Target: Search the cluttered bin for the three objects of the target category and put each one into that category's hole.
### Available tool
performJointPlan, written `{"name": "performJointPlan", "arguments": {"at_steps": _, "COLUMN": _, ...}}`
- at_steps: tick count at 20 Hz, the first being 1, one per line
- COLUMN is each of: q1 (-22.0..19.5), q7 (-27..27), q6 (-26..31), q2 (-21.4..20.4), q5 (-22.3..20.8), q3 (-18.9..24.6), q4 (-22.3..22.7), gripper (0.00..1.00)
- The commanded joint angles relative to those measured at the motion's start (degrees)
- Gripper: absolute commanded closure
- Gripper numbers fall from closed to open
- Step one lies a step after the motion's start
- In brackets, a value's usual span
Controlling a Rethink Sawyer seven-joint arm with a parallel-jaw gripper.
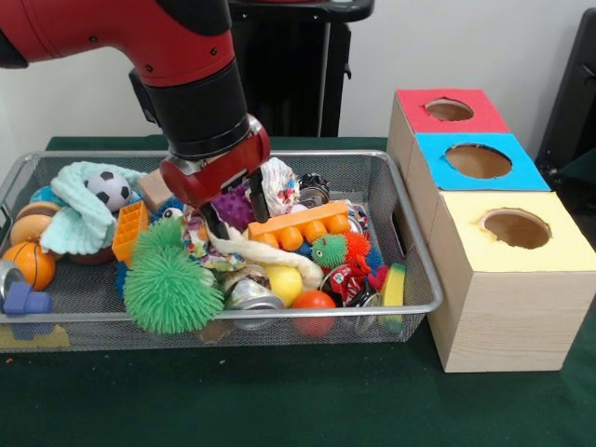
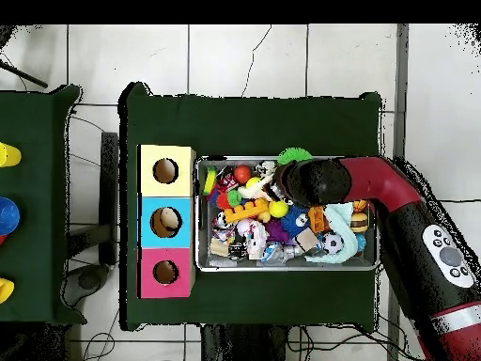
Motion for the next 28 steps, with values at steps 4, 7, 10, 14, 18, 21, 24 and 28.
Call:
{"name": "performJointPlan", "arguments": {"at_steps": 4, "q1": -0.63, "q7": -16.16, "q6": 6.54, "q2": 4.12, "q5": -0.54, "q3": -1.64, "q4": -10.32, "gripper": 0.00}}
{"name": "performJointPlan", "arguments": {"at_steps": 7, "q1": -0.82, "q7": -16.73, "q6": 6.84, "q2": 4.01, "q5": -0.50, "q3": -1.38, "q4": -10.98, "gripper": 0.00}}
{"name": "performJointPlan", "arguments": {"at_steps": 10, "q1": -0.26, "q7": -18.00, "q6": 8.18, "q2": 3.95, "q5": -0.84, "q3": -1.39, "q4": -12.39, "gripper": 0.00}}
{"name": "performJointPlan", "arguments": {"at_steps": 14, "q1": -0.34, "q7": -20.30, "q6": 9.63, "q2": 4.95, "q5": -0.84, "q3": -0.97, "q4": -14.52, "gripper": 0.00}}
{"name": "performJointPlan", "arguments": {"at_steps": 18, "q1": -0.45, "q7": -22.85, "q6": 9.51, "q2": 6.36, "q5": -1.93, "q3": -0.81, "q4": -16.28, "gripper": 0.00}}
{"name": "performJointPlan", "arguments": {"at_steps": 21, "q1": -0.40, "q7": -23.74, "q6": 9.75, "q2": 7.03, "q5": -2.02, "q3": -0.86, "q4": -17.19, "gripper": 0.00}}
{"name": "performJointPlan", "arguments": {"at_steps": 24, "q1": -0.56, "q7": -23.13, "q6": 8.44, "q2": 7.24, "q5": -2.08, "q3": -1.23, "q4": -16.45, "gripper": 0.00}}
{"name": "performJointPlan", "arguments": {"at_steps": 28, "q1": -0.86, "q7": -18.02, "q6": 3.87, "q2": 5.53, "q5": -2.13, "q3": -1.98, "q4": -11.31, "gripper": 0.00}}
